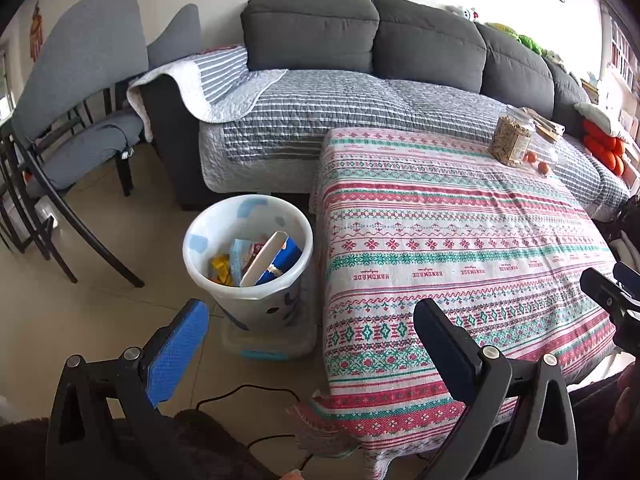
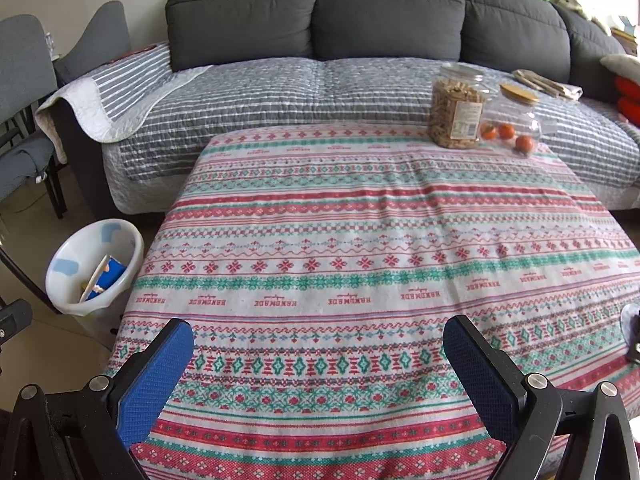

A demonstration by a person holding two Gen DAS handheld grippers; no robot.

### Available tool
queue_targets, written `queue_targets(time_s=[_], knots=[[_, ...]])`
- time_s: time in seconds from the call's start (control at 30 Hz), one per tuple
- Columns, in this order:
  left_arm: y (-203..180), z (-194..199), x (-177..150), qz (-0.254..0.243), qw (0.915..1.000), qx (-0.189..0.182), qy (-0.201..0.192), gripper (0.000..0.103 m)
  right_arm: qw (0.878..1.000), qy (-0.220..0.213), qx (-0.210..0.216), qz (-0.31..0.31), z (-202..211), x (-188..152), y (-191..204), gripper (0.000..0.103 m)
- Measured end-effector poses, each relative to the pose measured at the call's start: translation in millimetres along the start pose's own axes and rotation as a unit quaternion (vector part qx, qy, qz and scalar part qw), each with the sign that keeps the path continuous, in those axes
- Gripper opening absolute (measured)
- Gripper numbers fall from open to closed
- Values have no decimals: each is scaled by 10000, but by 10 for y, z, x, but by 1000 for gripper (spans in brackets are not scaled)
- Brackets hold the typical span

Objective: Collect trash

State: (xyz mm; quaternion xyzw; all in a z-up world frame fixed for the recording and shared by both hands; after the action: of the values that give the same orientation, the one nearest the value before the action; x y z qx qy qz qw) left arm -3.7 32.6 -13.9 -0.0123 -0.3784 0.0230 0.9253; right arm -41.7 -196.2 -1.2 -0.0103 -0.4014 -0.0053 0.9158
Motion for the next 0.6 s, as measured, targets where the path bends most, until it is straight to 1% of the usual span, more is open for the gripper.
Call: queue_targets(time_s=[0.6], knots=[[32, 15, 11, 15, 10000, -34, -9, 103, 10000, -47, -26, -43, 2, 16, -24, 102]])
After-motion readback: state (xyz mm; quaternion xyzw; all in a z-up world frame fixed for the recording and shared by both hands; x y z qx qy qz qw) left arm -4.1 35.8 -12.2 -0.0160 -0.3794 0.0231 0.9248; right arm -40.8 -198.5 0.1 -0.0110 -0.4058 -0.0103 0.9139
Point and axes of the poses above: each gripper's, at about its wrist camera, not at the fingertips, and z roughly against the way its jaws point, y to its left, x to its top, the point moved 2 cm from there along -z, roughly the way its jaws point, and after that the axes turned 5 degrees about z, right-handed, at the moved point
